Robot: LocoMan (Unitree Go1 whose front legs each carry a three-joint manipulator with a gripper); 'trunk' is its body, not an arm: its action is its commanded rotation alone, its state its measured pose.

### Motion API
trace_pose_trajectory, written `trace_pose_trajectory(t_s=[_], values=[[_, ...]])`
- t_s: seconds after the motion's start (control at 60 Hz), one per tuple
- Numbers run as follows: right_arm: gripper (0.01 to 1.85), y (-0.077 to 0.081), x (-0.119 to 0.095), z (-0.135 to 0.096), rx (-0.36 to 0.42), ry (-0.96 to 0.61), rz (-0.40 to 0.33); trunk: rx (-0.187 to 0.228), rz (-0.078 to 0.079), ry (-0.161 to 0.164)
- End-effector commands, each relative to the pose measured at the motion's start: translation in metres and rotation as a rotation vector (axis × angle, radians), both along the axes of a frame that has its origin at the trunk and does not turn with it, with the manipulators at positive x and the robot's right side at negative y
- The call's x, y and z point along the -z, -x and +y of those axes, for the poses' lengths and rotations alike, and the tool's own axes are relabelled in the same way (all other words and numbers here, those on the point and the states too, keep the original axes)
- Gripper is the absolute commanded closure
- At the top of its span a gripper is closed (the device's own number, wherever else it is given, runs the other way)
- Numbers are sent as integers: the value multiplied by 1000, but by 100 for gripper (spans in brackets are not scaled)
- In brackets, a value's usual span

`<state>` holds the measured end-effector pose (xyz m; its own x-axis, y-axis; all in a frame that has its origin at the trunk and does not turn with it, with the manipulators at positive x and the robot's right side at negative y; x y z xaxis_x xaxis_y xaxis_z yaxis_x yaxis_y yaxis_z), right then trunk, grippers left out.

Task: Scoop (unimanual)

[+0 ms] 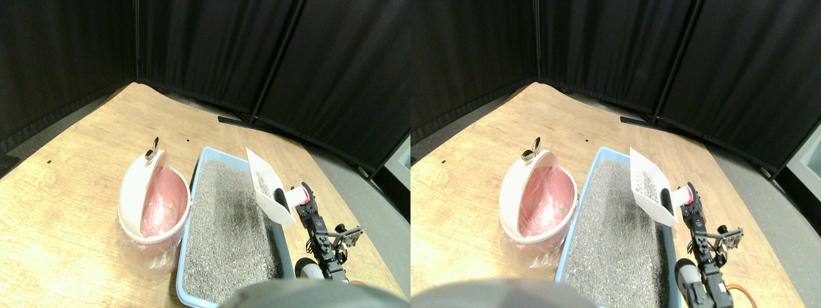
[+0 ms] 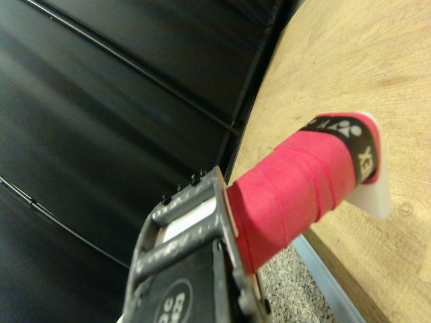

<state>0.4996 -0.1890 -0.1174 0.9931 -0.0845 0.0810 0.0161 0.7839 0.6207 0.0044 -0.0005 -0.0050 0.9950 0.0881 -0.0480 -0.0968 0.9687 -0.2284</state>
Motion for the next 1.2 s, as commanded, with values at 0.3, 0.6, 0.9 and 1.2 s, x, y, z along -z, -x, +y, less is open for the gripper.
trace_pose_trajectory(t_s=[0.3, 0.6, 0.9, 1.2], values=[[180, -1, -20, 10, -54, 123, -86, -32, -20, 25], [180, -12, -44, 35, -119, 468, -113, -89, -12, 69], [180, -30, -62, 56, -291, 811, -138, -147, 0, 113], [180, -44, -61, 71, -397, 903, -140, -208, 9, 157]])
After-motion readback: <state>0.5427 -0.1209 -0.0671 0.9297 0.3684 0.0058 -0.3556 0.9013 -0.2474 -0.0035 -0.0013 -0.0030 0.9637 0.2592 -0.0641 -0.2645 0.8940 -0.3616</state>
